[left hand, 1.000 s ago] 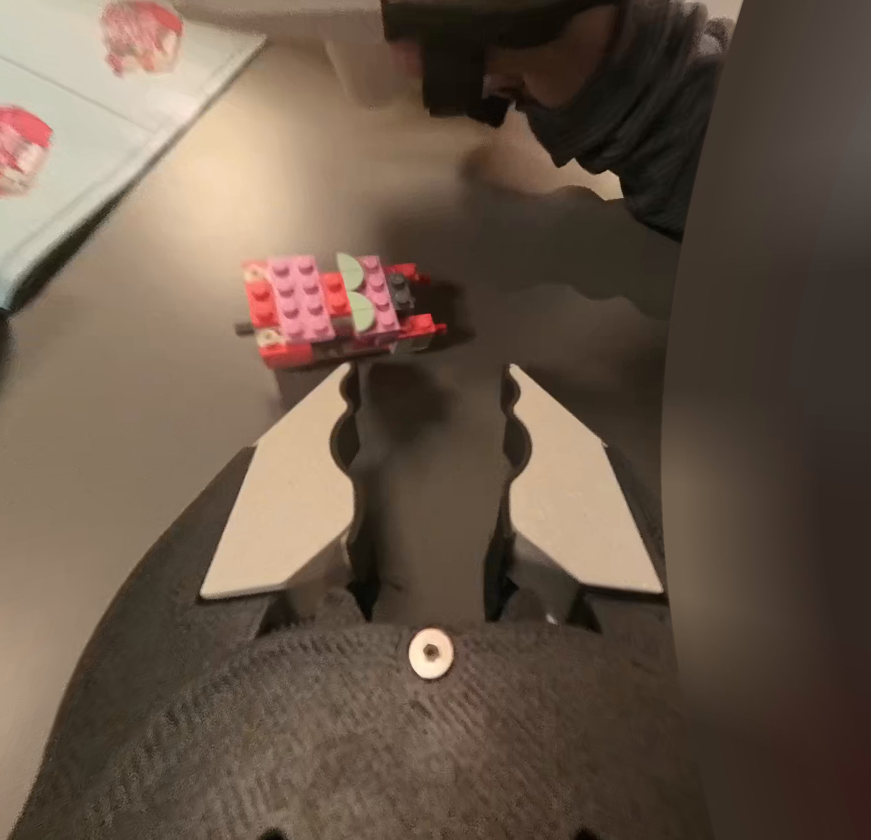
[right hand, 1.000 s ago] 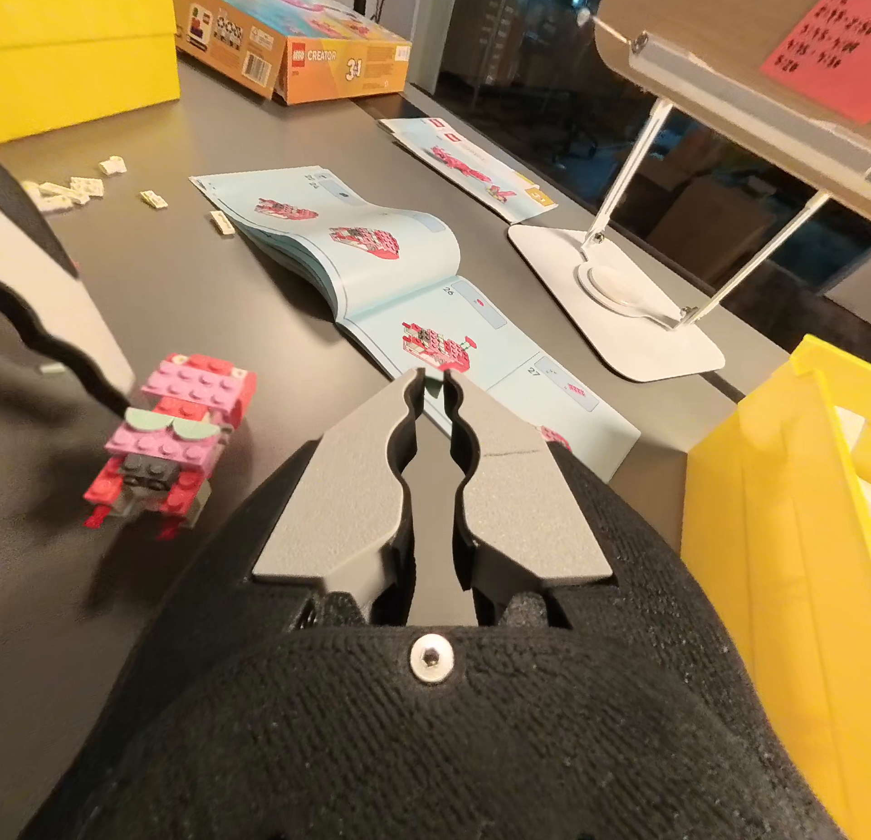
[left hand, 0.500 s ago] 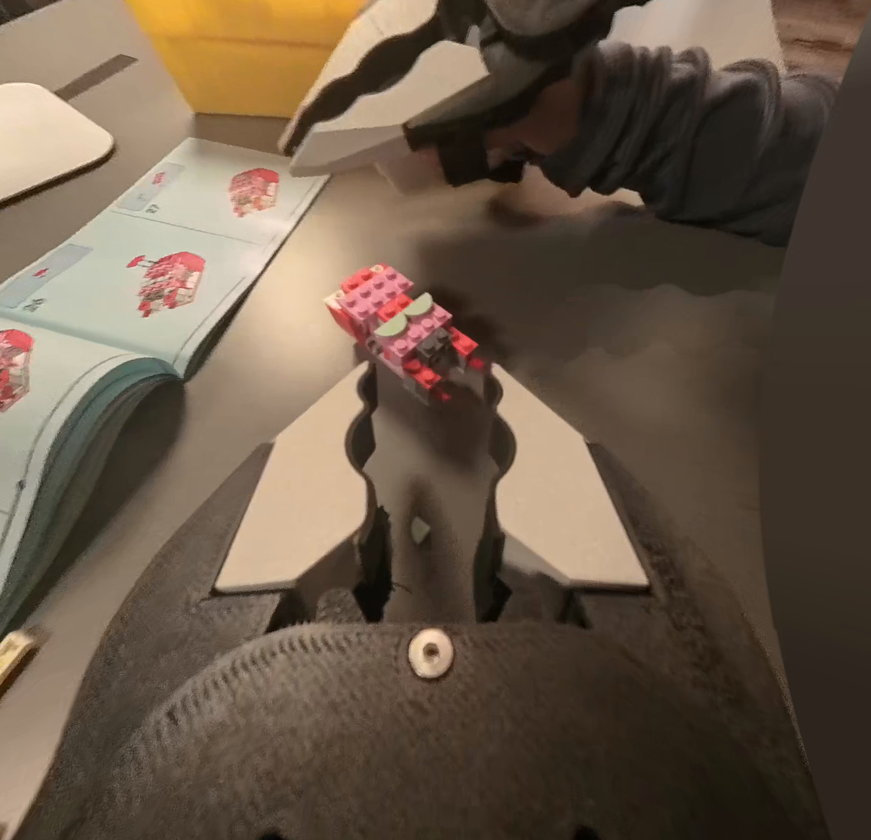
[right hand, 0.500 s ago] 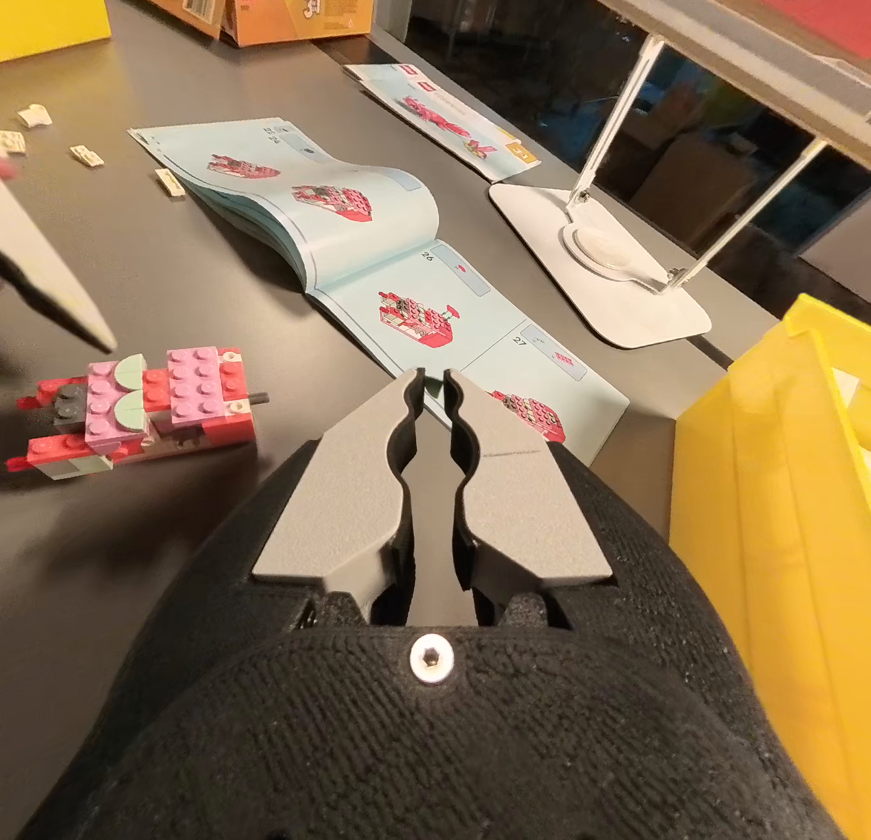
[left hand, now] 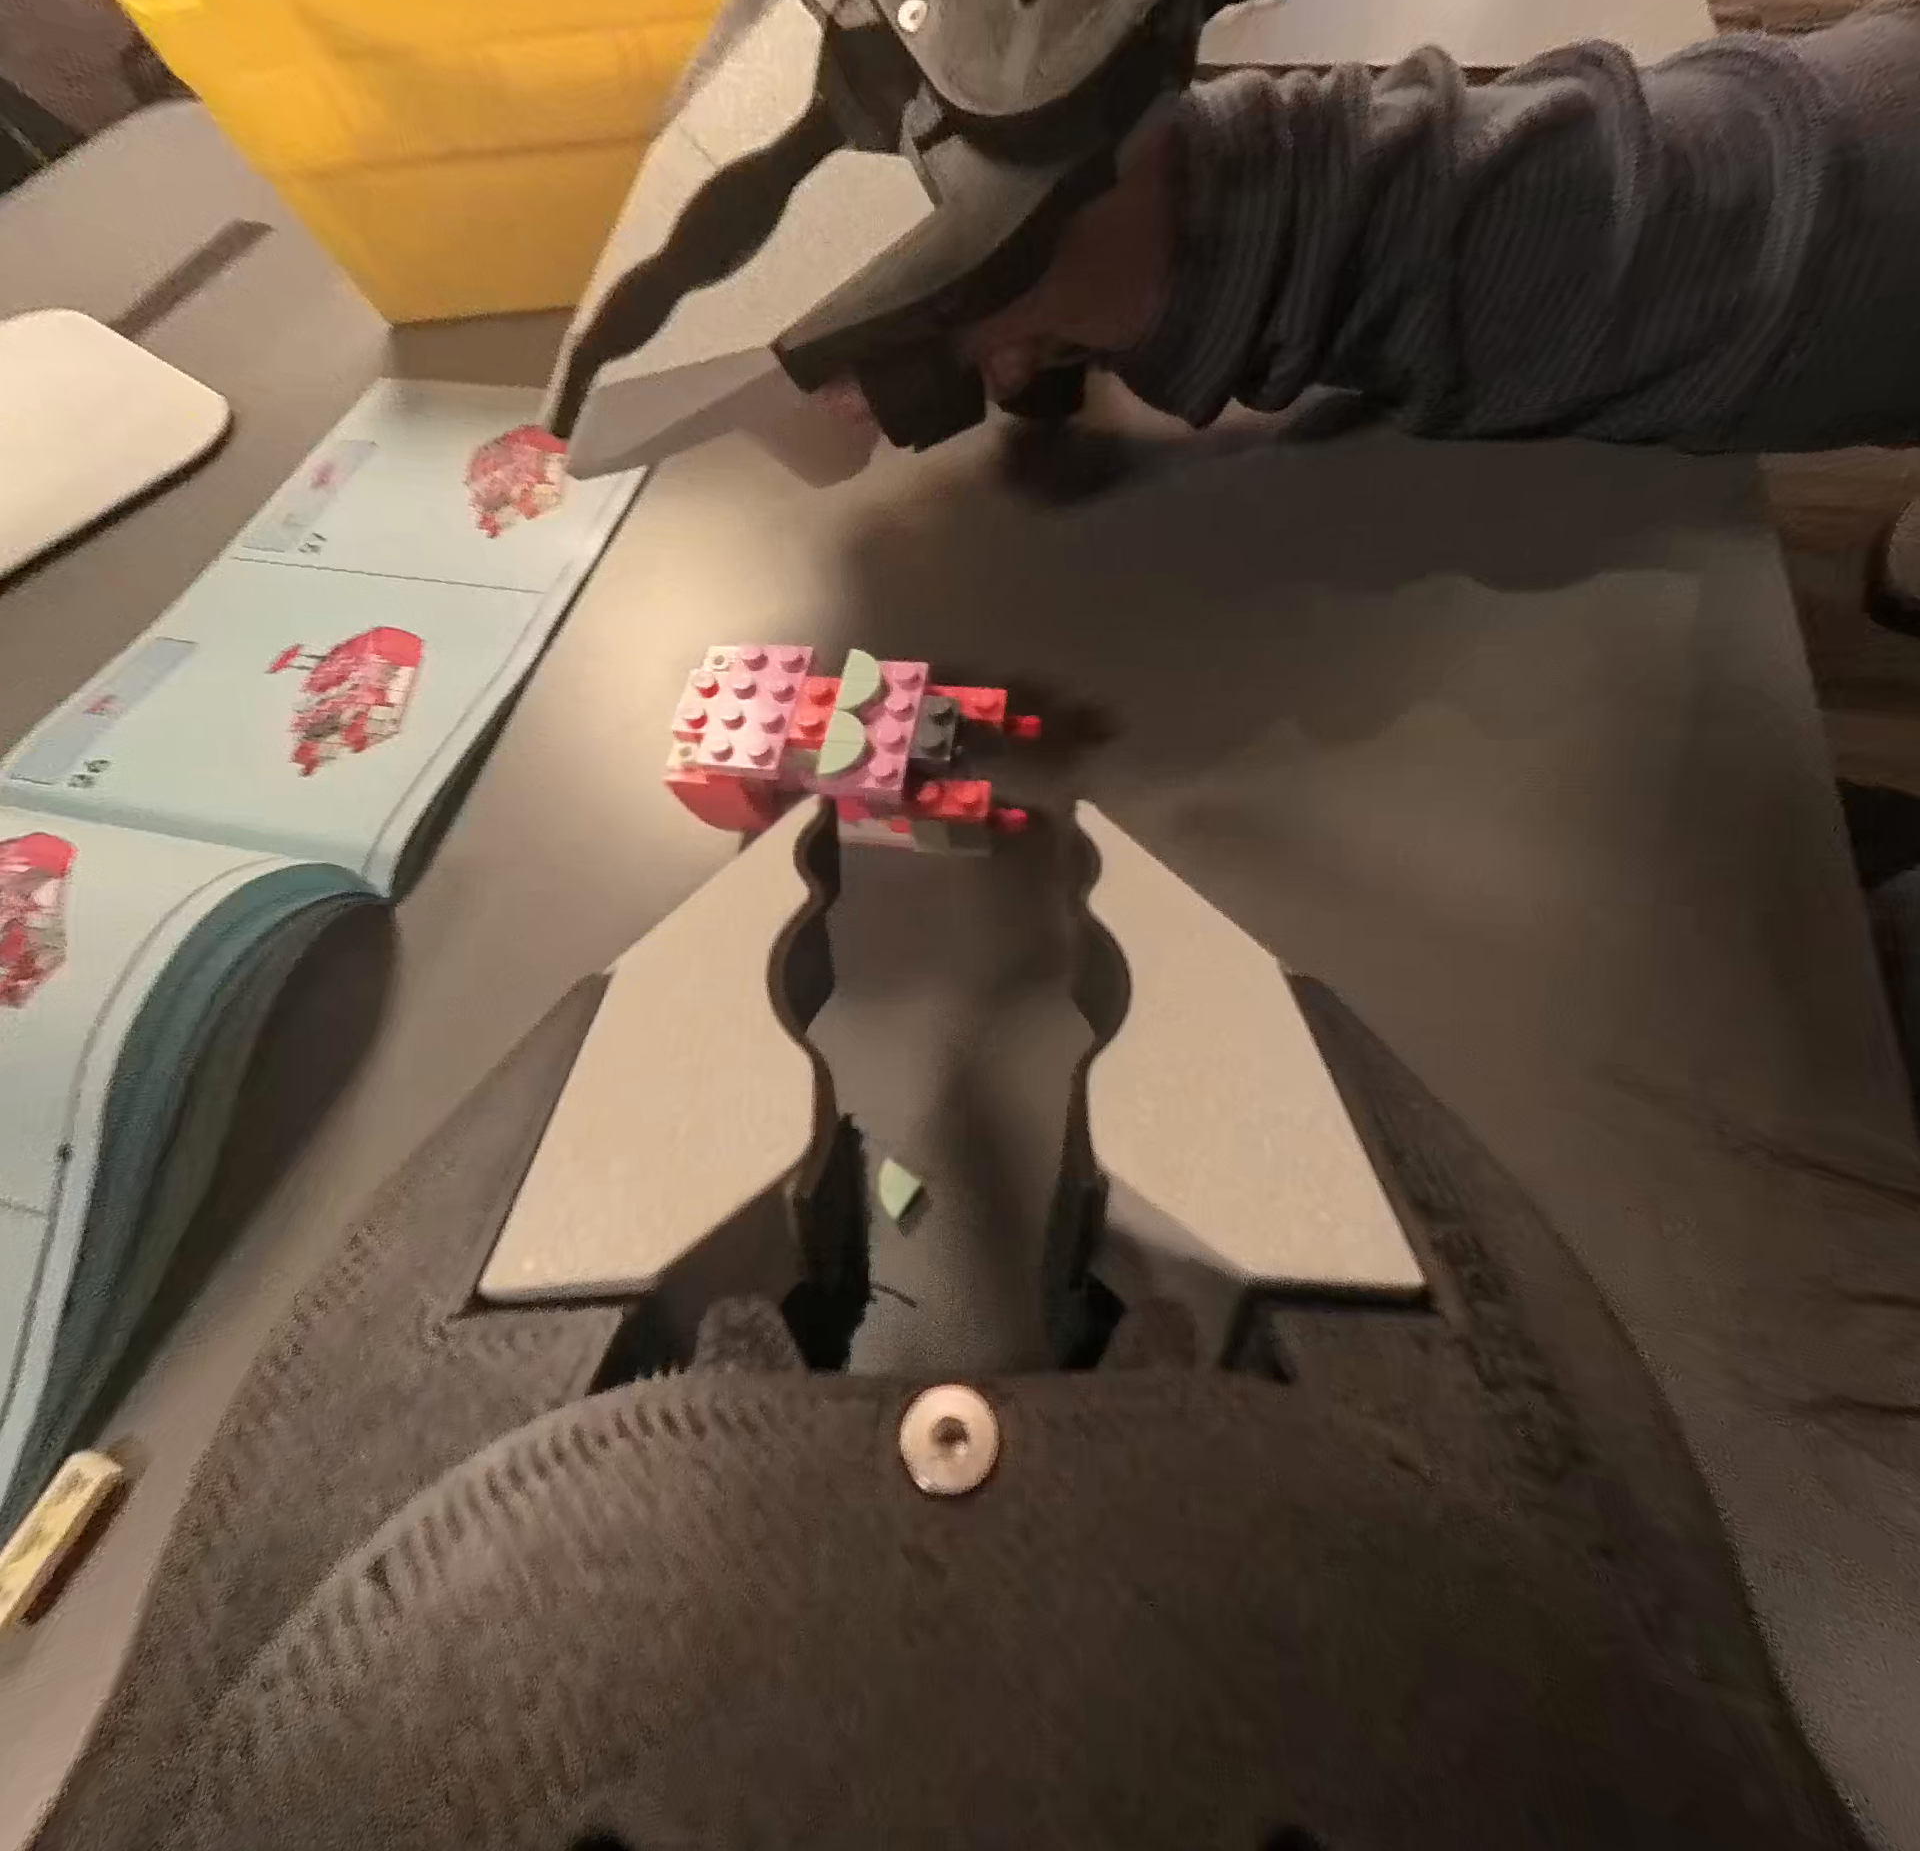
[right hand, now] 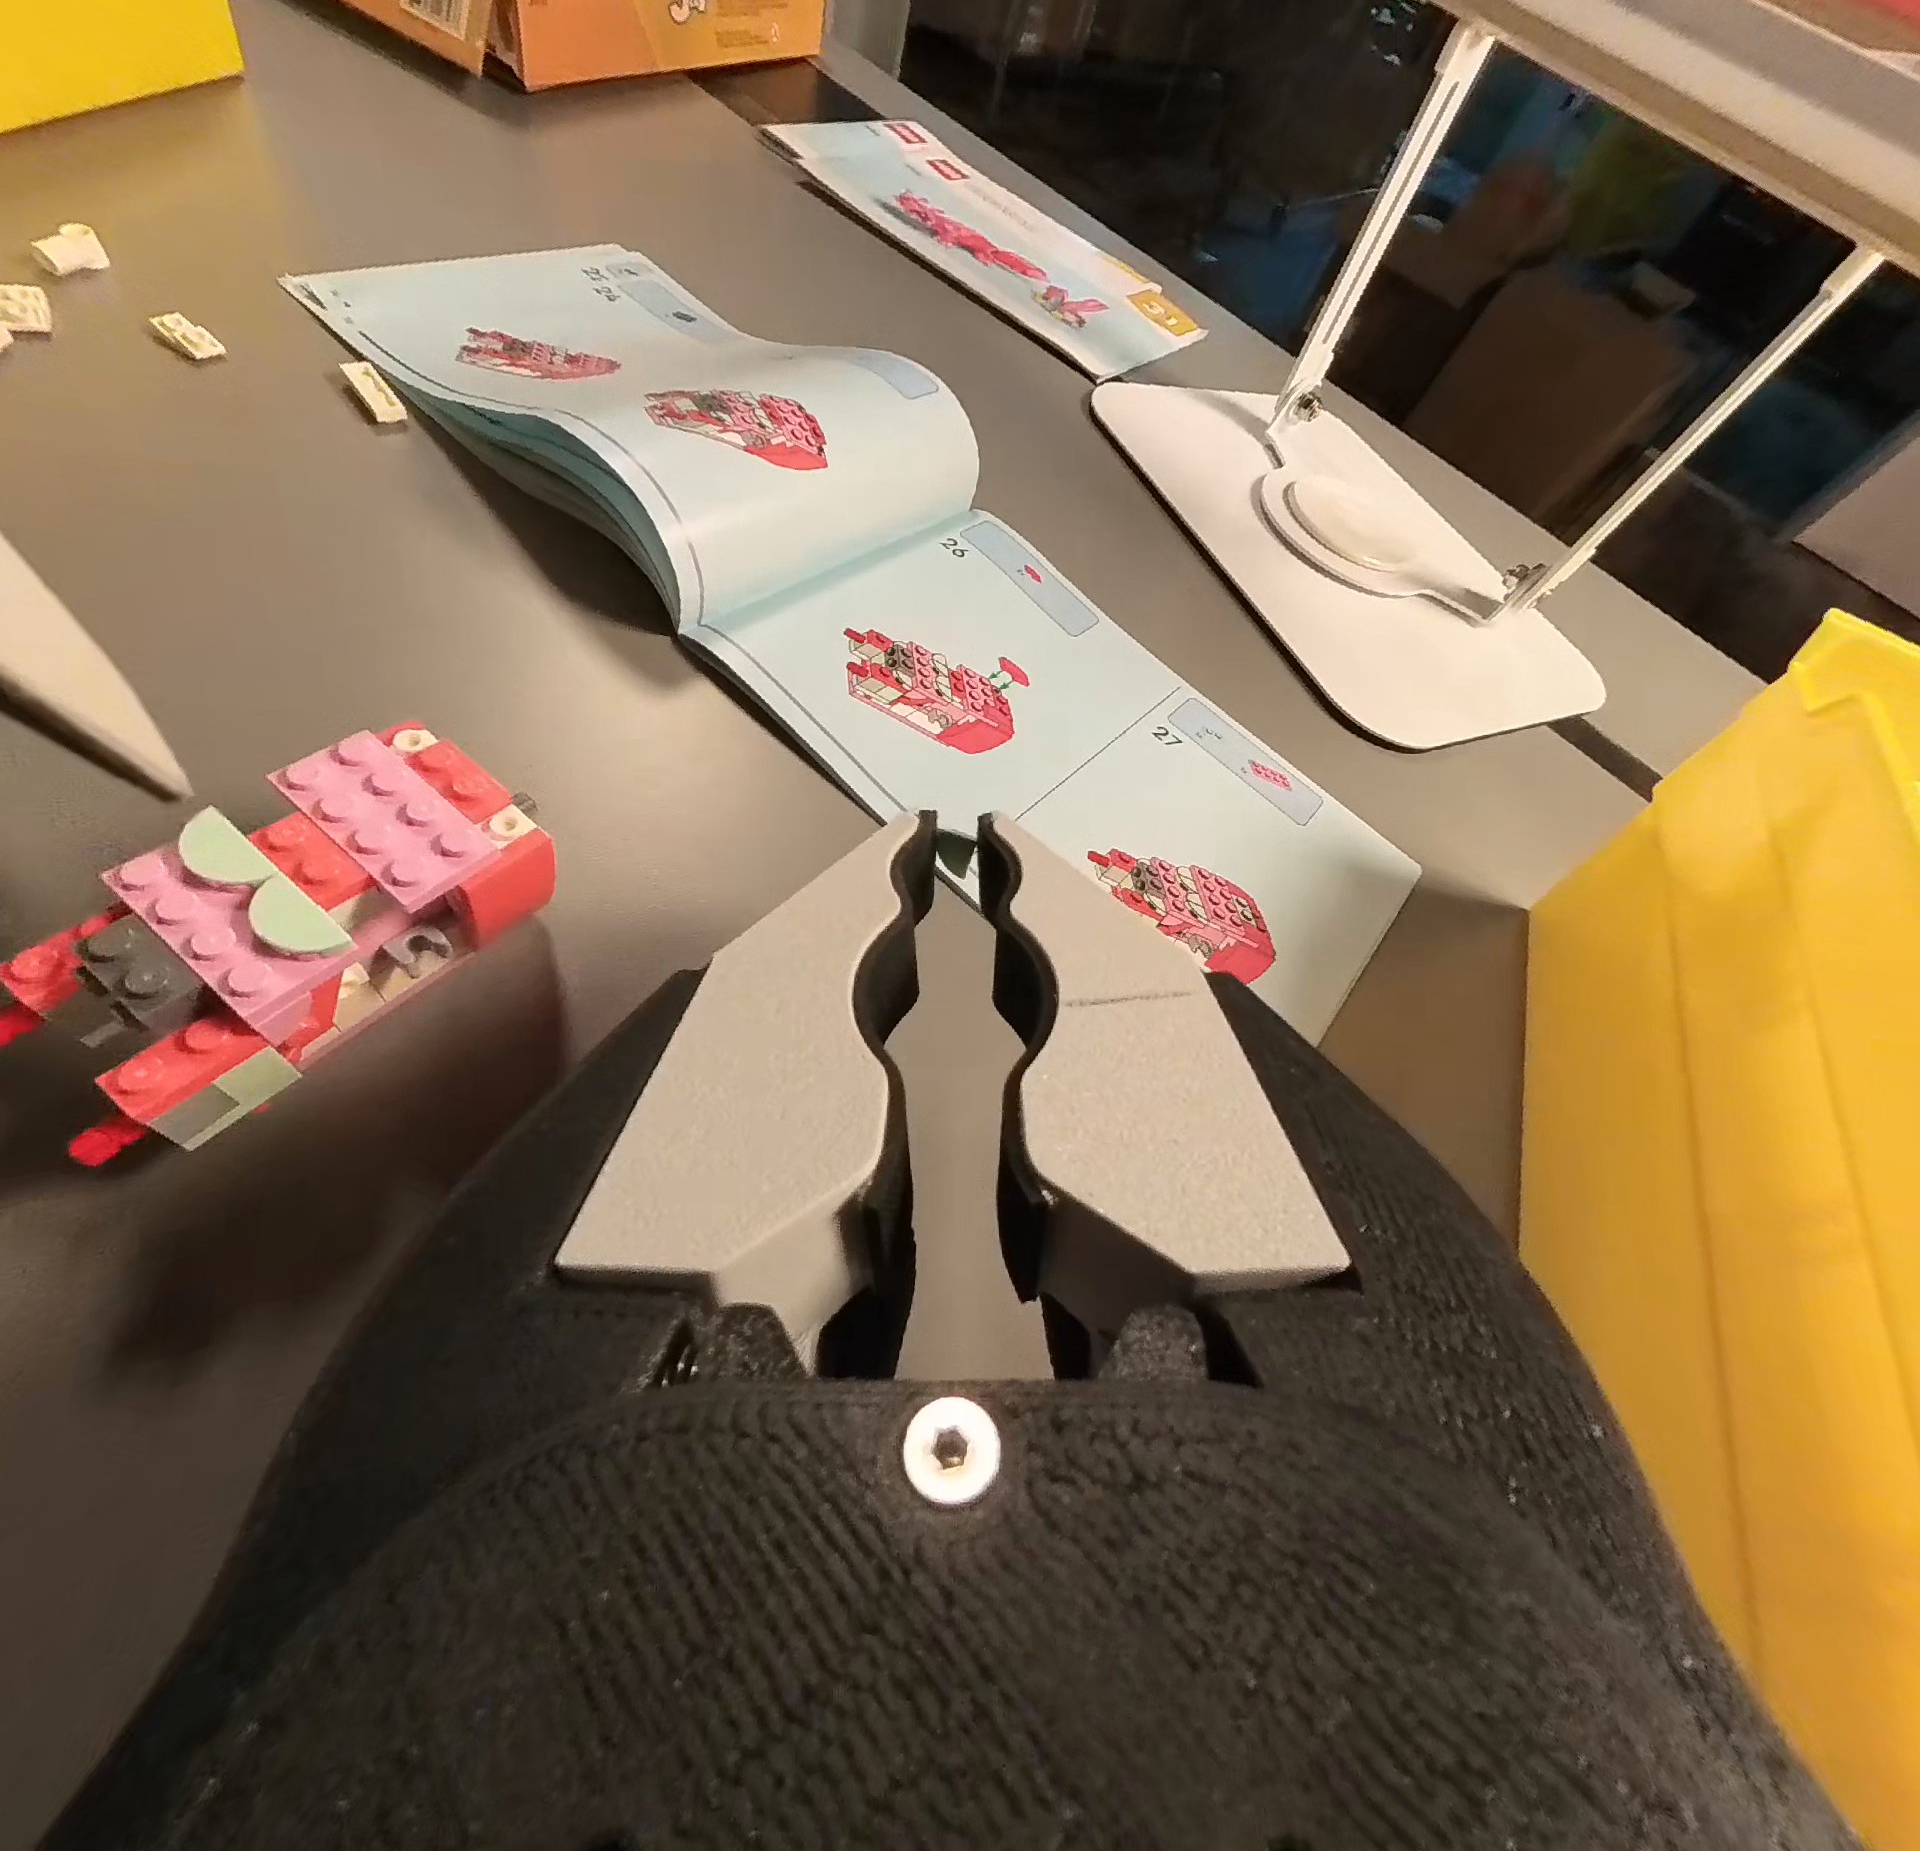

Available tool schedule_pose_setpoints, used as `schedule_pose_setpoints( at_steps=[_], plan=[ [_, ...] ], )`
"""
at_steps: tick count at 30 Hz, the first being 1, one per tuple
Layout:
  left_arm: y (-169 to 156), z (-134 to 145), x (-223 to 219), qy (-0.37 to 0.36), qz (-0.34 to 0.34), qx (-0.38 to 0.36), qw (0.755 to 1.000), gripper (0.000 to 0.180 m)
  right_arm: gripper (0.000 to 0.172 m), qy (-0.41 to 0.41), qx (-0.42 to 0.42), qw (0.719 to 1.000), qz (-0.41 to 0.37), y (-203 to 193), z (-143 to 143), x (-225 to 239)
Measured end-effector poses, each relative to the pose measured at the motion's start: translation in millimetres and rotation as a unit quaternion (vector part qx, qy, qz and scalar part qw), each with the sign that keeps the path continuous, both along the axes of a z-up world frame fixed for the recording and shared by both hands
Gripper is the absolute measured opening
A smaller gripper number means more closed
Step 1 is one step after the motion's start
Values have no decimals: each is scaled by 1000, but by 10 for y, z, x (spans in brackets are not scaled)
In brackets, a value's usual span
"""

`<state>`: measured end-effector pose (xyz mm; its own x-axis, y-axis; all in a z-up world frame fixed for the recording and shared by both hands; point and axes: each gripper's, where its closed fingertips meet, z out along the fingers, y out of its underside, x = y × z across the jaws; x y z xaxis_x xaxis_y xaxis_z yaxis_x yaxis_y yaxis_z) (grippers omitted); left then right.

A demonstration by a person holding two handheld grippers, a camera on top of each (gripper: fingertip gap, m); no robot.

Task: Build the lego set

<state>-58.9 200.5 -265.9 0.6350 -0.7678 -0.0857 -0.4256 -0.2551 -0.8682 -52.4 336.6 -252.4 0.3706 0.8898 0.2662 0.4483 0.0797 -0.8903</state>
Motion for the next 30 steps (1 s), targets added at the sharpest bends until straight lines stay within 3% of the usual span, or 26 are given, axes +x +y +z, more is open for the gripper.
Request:
schedule_pose_setpoints(
  at_steps=[6, 11, 14, 16, 22, 30],
  plan=[
    [149, 119, -202, -15, 60, 38, 997, 39, 6, -2, 2, 1000, 3, -7, -6, -7],
    [210, 217, -325, -69, 90, 31, 993, 38, 6, -17, -7, 999, 33, -85, -24, -24],
    [224, 251, -363, -95, 95, 21, 991, 38, 6, -85, -89, 984, 129, -398, -176, 29],
    [229, 273, -374, -107, 96, 18, 989, 38, 6, -144, -87, 972, 167, -532, -249, 154],
    [225, 266, -363, -115, 92, 12, 989, 38, 6, -267, -103, 940, 188, -739, -453, 431],
    [233, 243, -370, -97, 91, 21, 991, 37, 6, -317, -128, 926, 163, -796, -477, 504]
  ],
)
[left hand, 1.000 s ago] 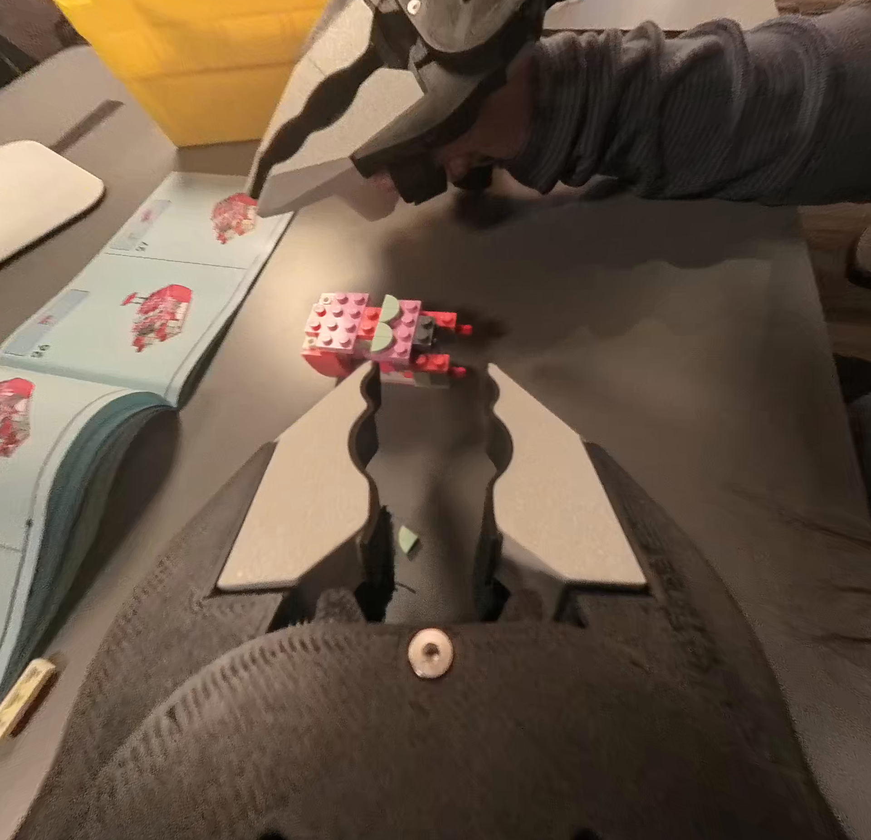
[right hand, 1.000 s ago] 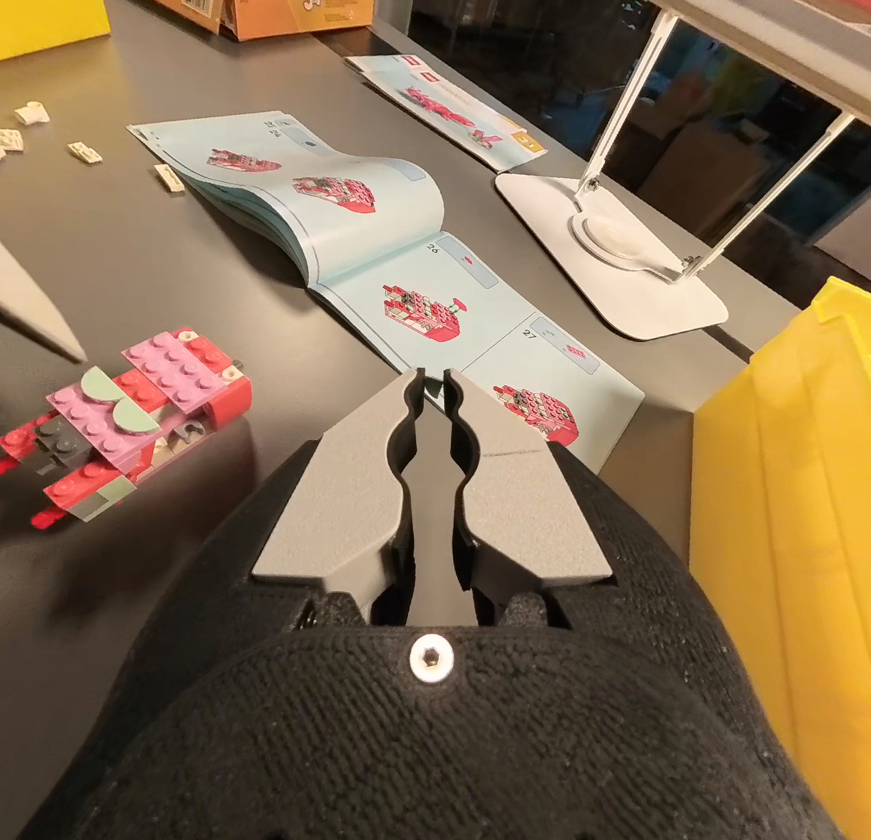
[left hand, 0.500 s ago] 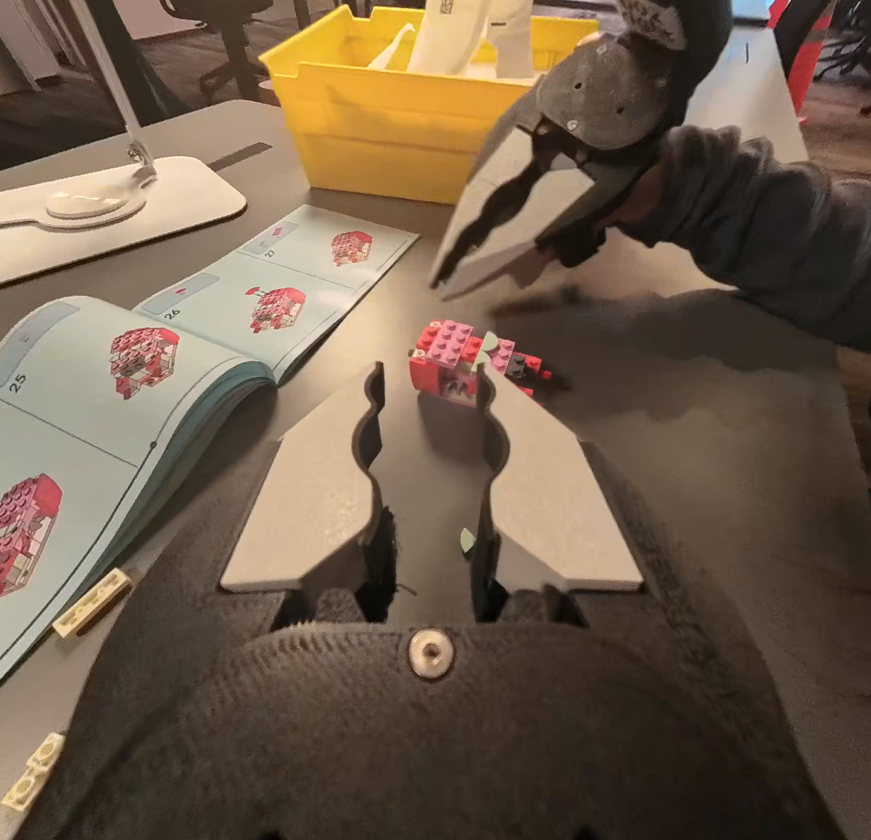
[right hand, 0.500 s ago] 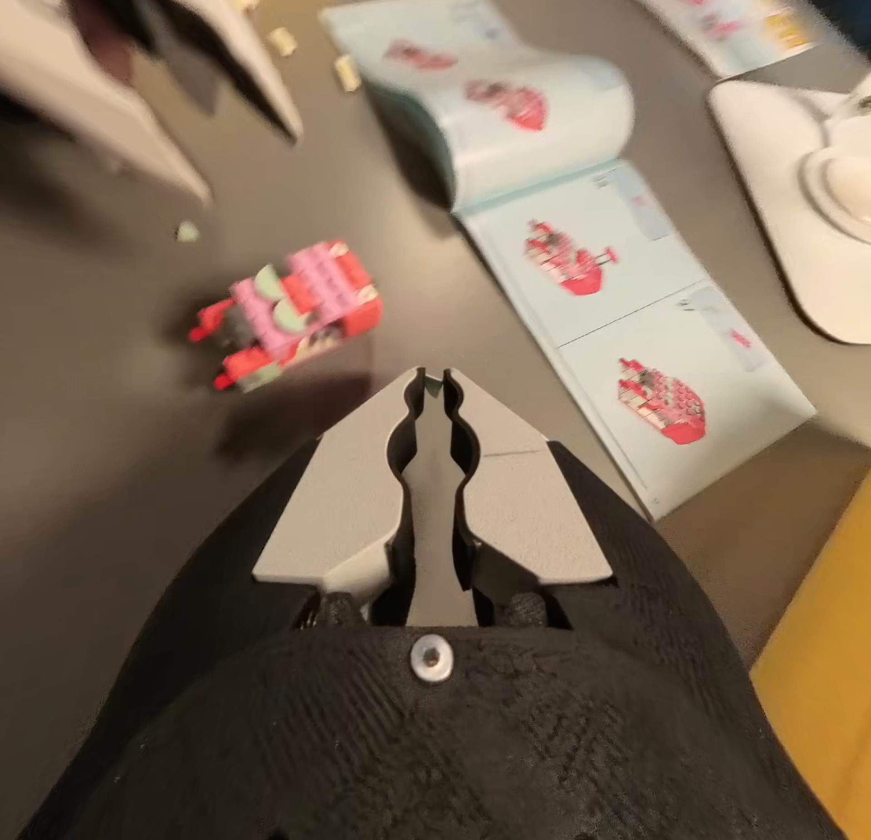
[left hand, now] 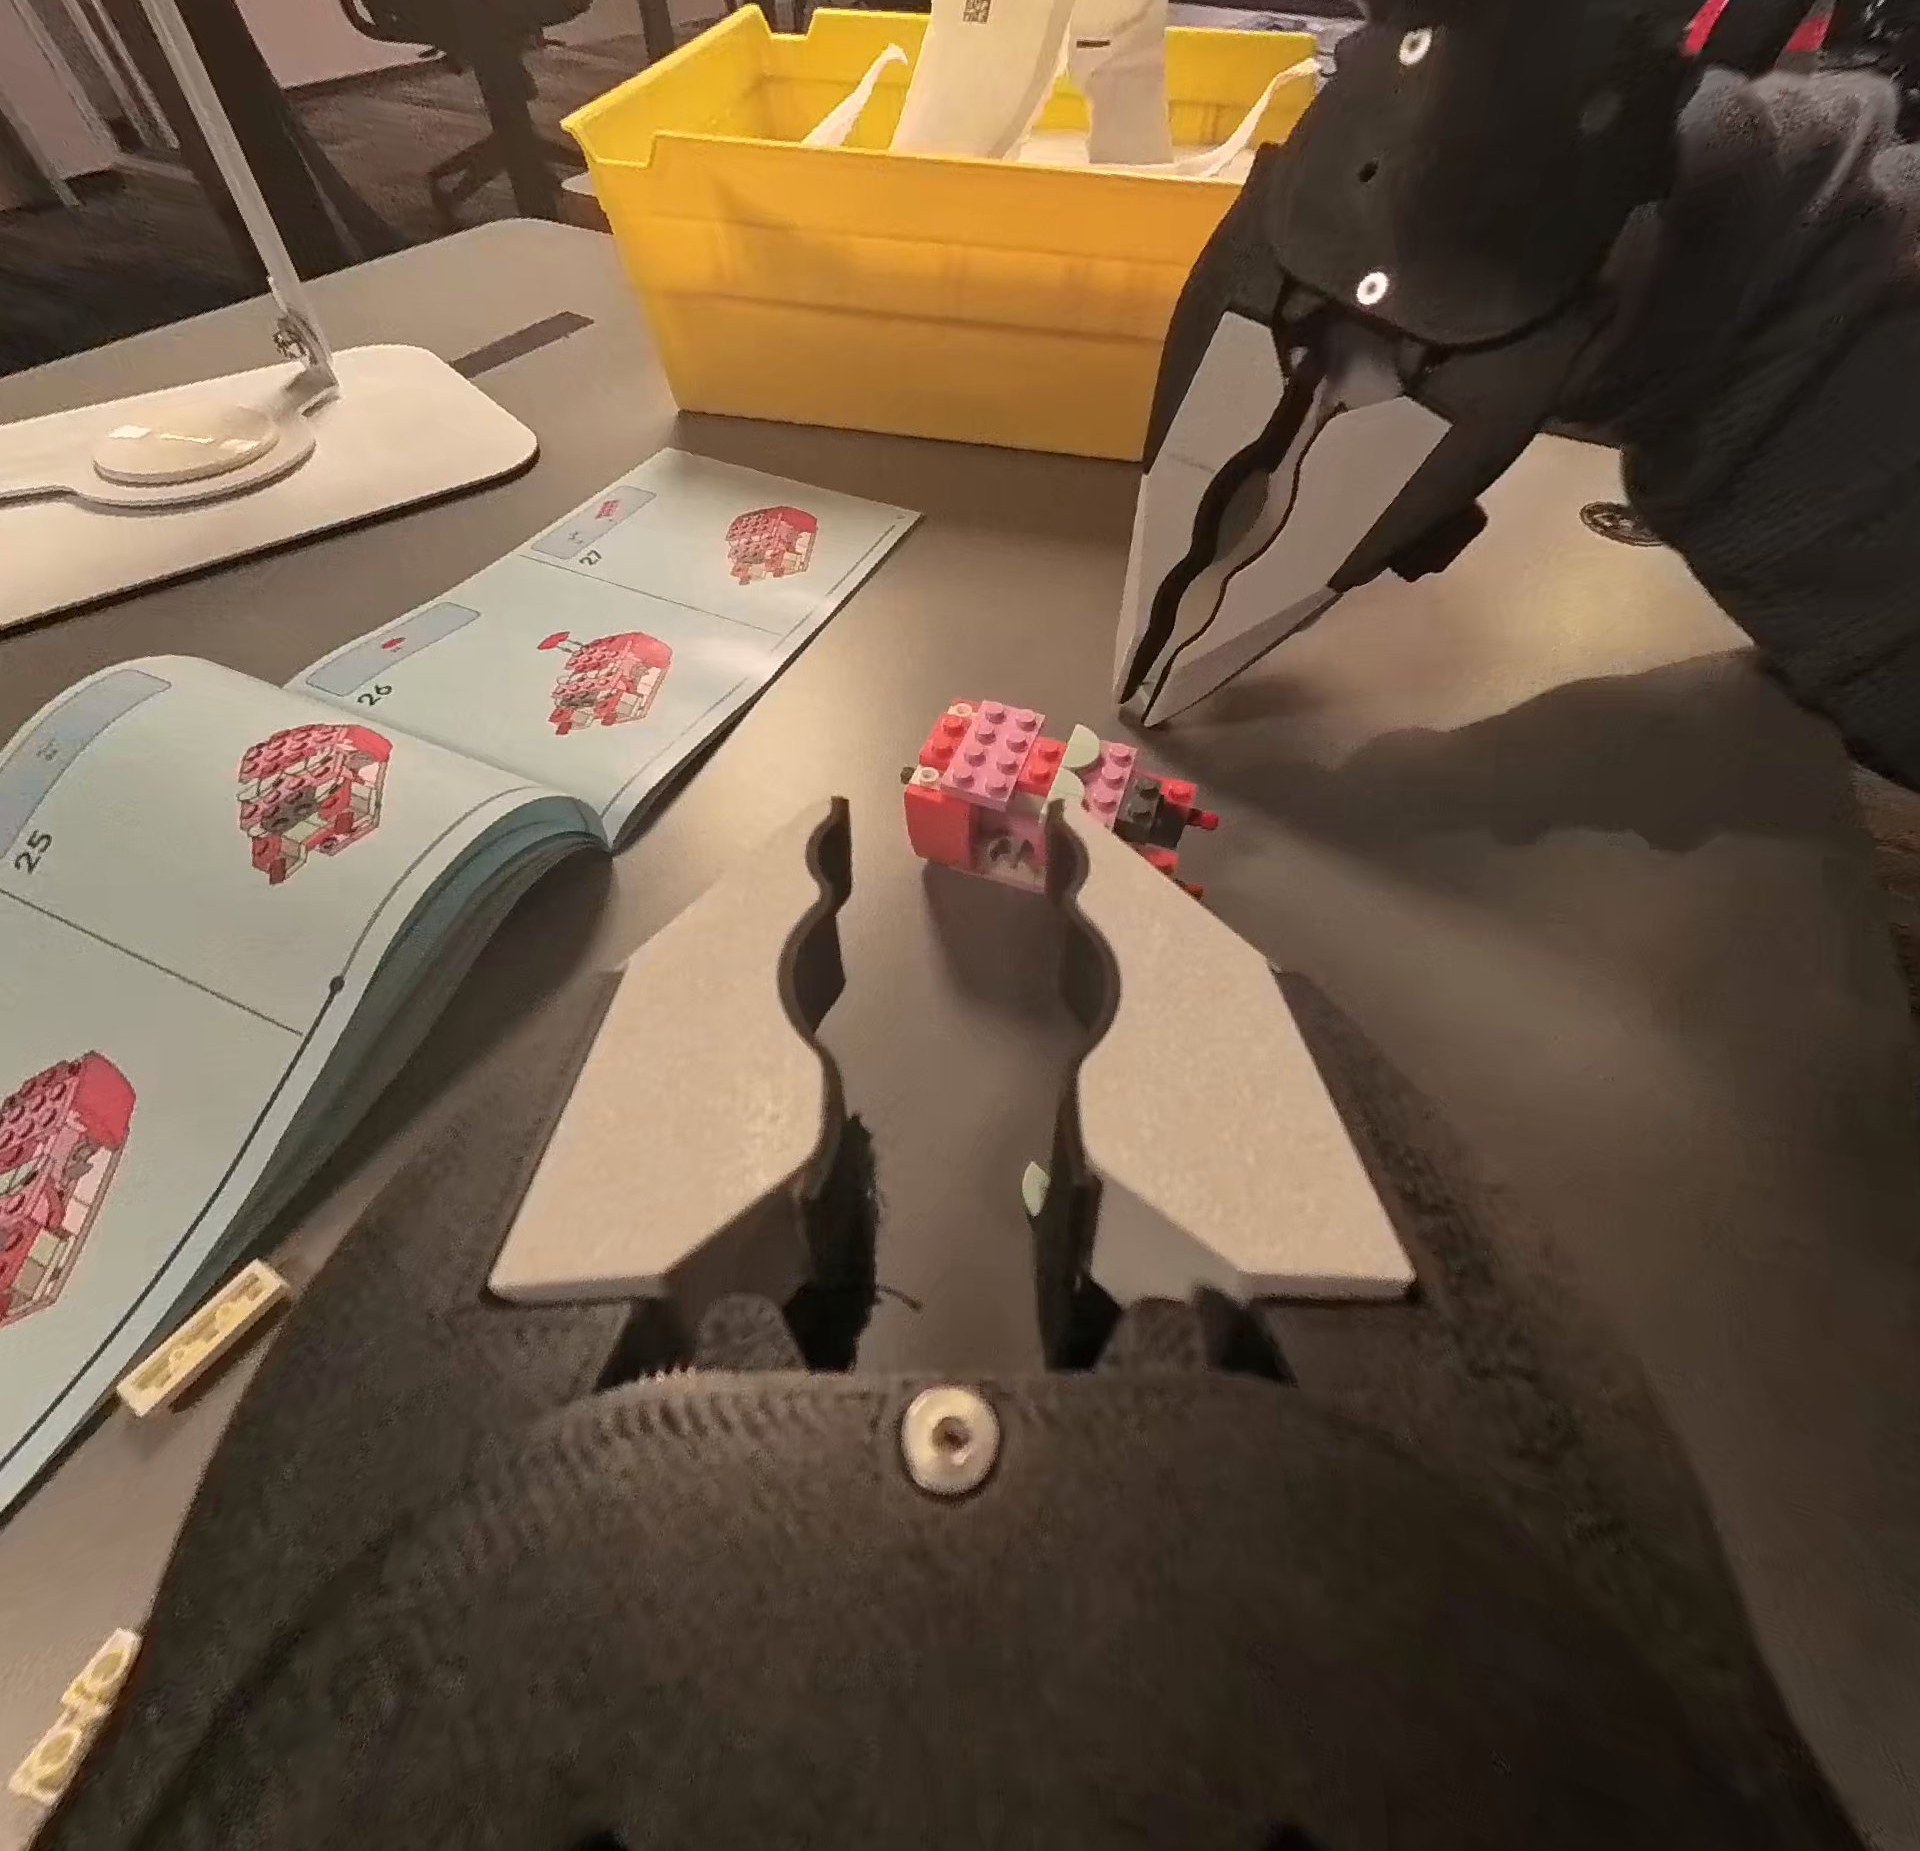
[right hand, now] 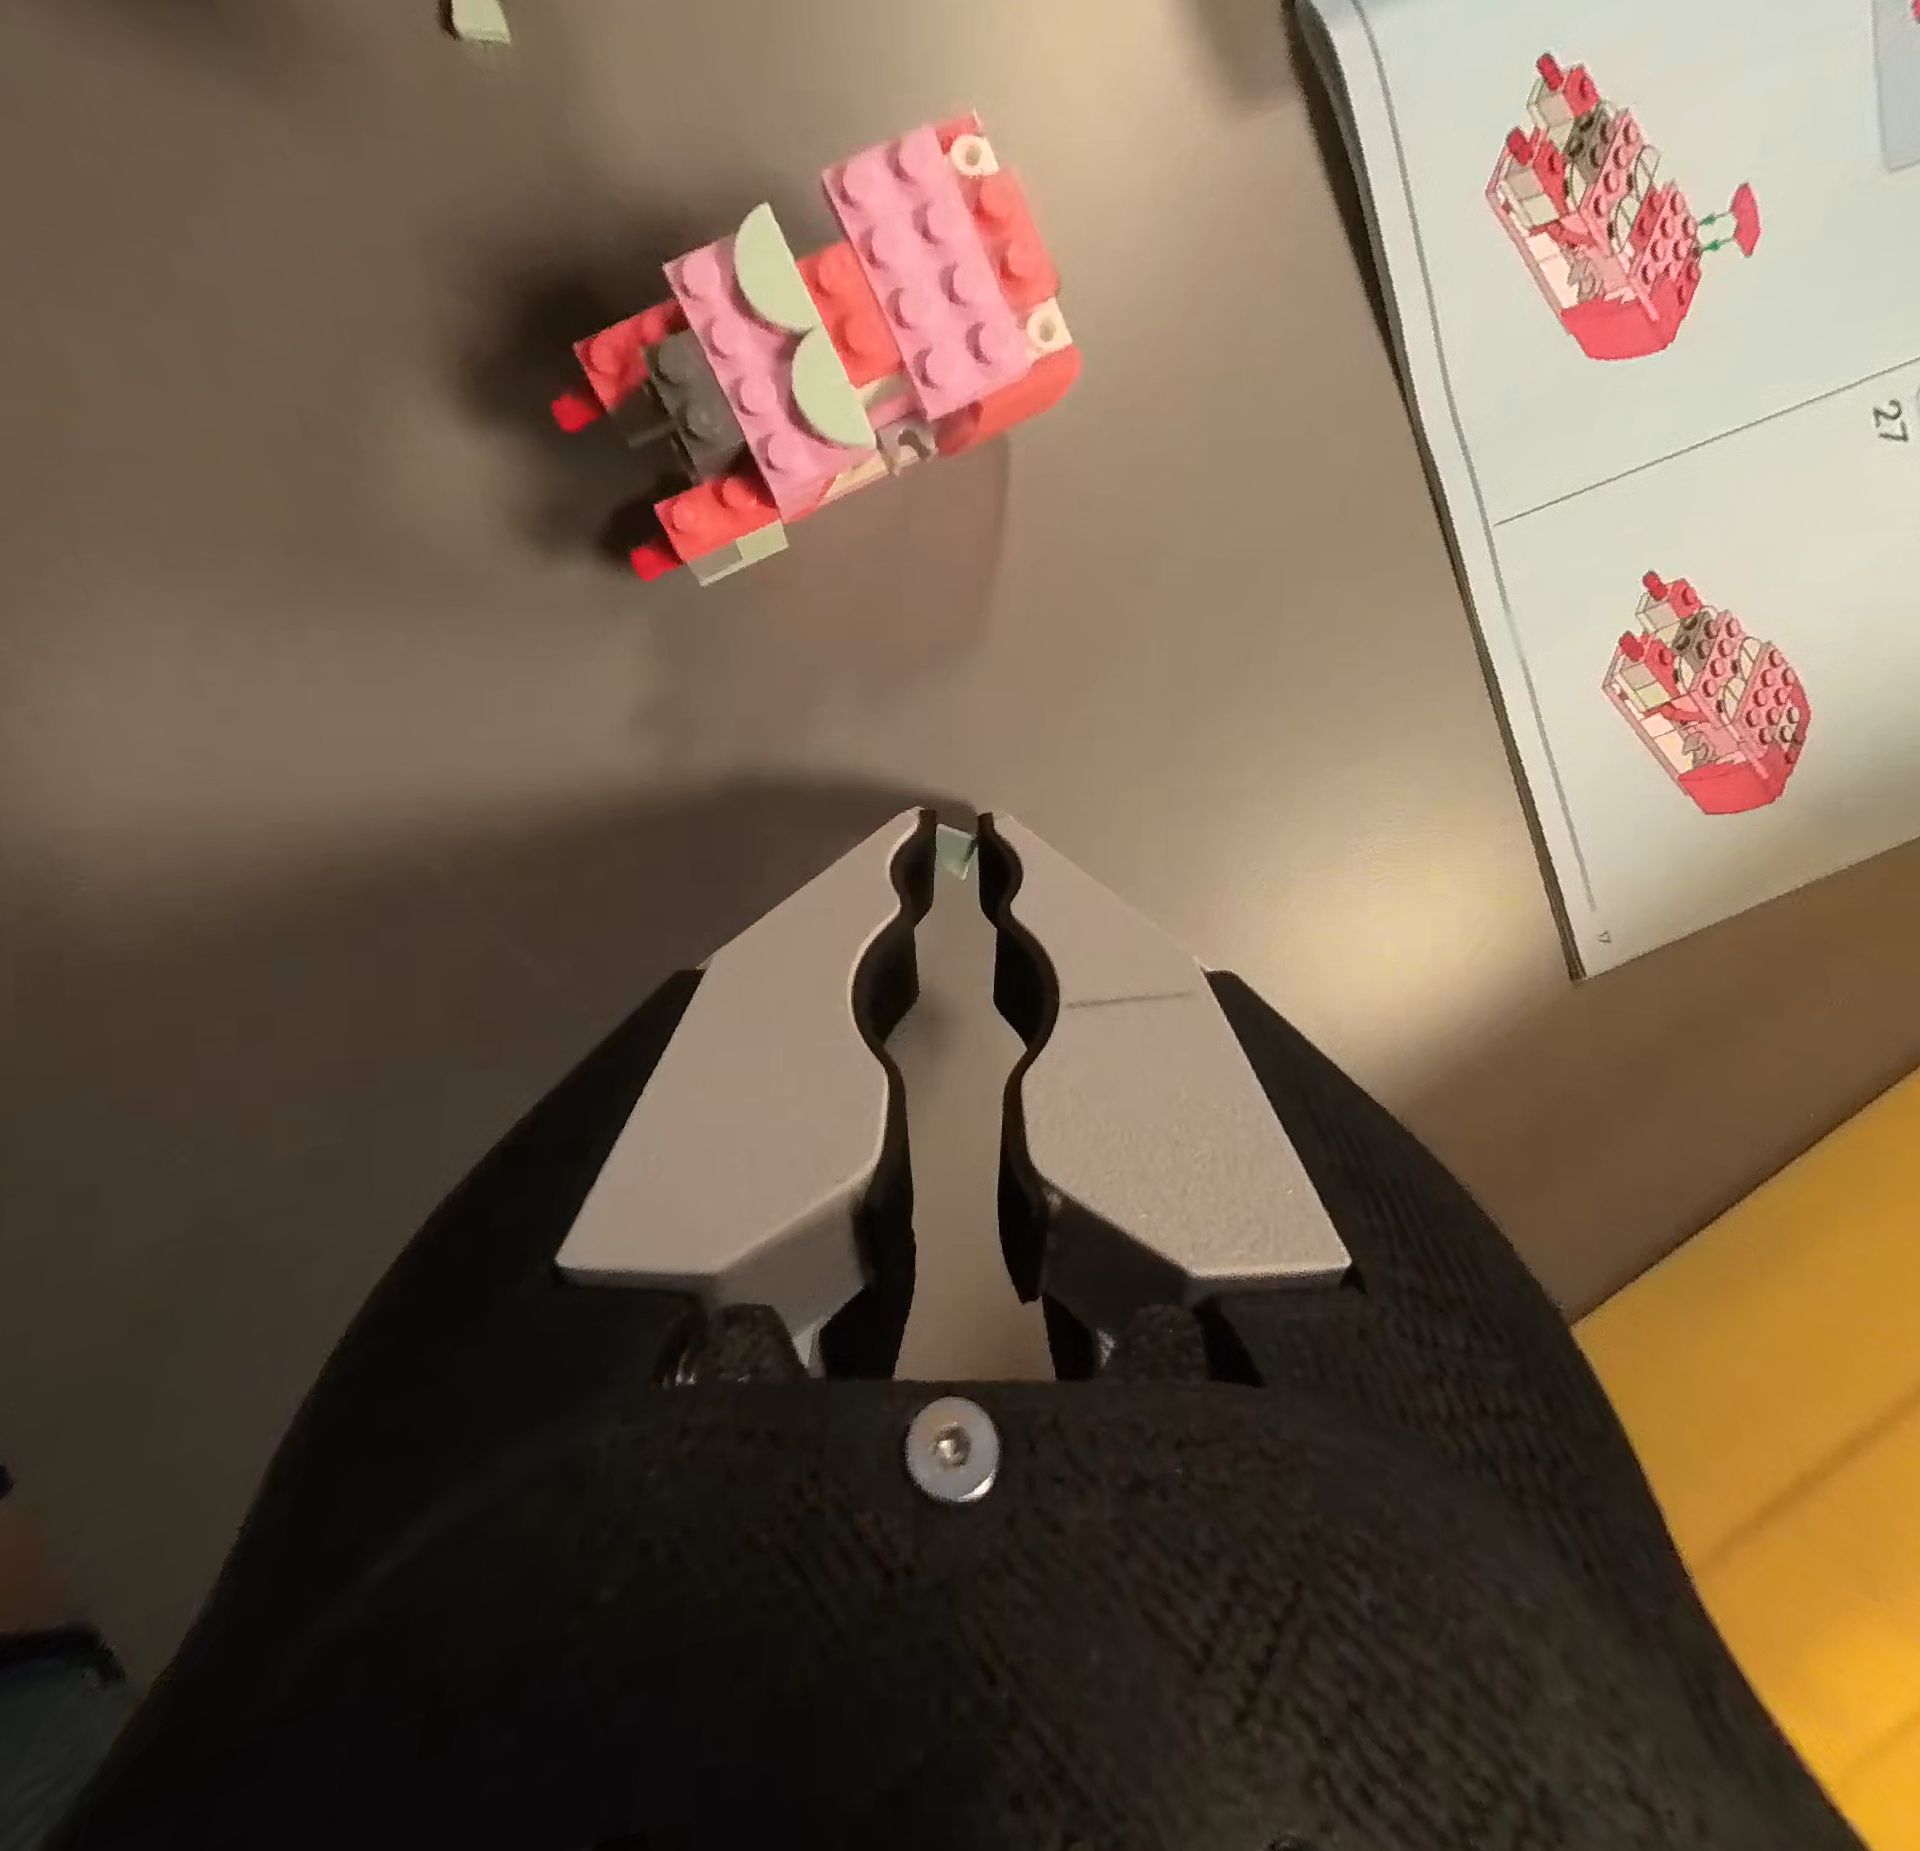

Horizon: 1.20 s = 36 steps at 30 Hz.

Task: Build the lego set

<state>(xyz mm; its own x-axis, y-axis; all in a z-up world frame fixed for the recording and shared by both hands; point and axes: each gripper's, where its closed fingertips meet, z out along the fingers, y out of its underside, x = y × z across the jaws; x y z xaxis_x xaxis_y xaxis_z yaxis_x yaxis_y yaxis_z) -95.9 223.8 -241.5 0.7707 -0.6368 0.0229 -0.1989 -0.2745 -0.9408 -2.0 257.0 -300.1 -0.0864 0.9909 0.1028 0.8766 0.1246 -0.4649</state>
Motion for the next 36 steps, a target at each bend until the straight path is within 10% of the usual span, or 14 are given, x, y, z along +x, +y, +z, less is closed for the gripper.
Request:
schedule_pose_setpoints(
  at_steps=[21, 36],
  plan=[
    [-39, 3, 44, 2, -16, -2, 1000, 37, 37, 251, 20, 960, -126, -76, 276, -34],
    [-58, -28, 73, 3, -27, -10, 1000, 38, 33, 210, -91, 968, -103, -113, 59, -69]
  ],
)
